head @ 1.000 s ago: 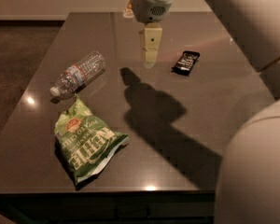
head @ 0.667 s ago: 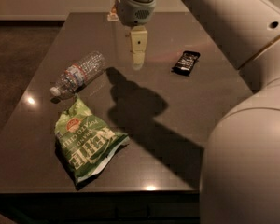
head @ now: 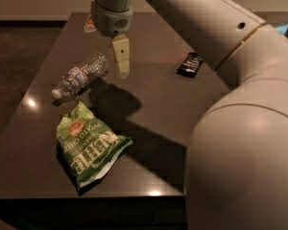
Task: Place water bottle upright
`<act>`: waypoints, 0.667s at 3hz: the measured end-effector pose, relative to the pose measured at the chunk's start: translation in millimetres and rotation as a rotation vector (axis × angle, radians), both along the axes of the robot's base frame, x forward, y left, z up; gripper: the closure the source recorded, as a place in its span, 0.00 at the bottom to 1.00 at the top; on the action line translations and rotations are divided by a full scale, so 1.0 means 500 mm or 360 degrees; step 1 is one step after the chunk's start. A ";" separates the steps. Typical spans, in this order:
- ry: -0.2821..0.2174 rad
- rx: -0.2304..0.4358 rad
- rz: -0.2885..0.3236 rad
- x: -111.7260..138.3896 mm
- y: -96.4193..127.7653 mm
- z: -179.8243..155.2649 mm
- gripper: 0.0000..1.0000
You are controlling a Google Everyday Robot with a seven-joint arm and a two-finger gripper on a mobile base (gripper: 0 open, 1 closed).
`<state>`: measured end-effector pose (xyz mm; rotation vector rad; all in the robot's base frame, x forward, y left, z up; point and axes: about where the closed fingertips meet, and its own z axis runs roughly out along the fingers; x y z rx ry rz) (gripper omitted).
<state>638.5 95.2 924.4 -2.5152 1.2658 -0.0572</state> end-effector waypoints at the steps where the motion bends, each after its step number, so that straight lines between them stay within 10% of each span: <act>1: -0.0008 -0.0099 0.0146 -0.007 0.056 -0.026 0.00; 2: -0.0011 -0.0191 0.0242 -0.004 0.099 -0.049 0.00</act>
Offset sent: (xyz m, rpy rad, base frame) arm -0.0047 0.0746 -0.0389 -0.2391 0.0149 0.2411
